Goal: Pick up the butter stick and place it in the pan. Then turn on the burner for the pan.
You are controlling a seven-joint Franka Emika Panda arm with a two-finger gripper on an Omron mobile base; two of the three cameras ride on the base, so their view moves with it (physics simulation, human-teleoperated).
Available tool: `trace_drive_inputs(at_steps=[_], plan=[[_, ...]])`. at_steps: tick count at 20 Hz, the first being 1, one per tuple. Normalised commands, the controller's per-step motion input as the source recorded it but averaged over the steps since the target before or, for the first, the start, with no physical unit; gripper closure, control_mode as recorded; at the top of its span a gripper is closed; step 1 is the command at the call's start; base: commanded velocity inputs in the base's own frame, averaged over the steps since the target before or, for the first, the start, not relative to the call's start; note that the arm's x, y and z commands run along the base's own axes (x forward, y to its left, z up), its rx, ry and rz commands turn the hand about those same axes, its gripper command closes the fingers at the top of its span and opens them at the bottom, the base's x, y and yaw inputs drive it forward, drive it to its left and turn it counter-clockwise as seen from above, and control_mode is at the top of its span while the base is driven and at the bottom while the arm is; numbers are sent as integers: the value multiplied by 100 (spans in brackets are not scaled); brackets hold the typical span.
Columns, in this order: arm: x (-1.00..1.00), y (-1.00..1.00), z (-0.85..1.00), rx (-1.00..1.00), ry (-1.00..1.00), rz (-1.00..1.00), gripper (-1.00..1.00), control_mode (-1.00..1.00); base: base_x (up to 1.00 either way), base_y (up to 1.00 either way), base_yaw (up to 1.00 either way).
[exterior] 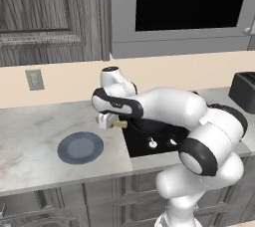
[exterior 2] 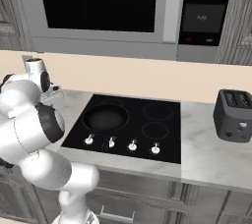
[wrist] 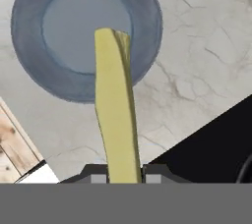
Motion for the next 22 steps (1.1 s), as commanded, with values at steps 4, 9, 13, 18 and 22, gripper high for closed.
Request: trace_drive_inputs(at_steps=[4,9,13,18,22], plan=[[-19,-59,14,0,-1,-8,100,-100,0,0,0],[-16,-57,1,0,-4,-2,100,-100,0,0,0],[-16,-57,7,0,-5,-1,100,-100,0,0,0],[-6,-52,12,0,-3,-3,100,-100,0,0,0],[0,-52,20,0,0,-5,100,-100,0,0,0]])
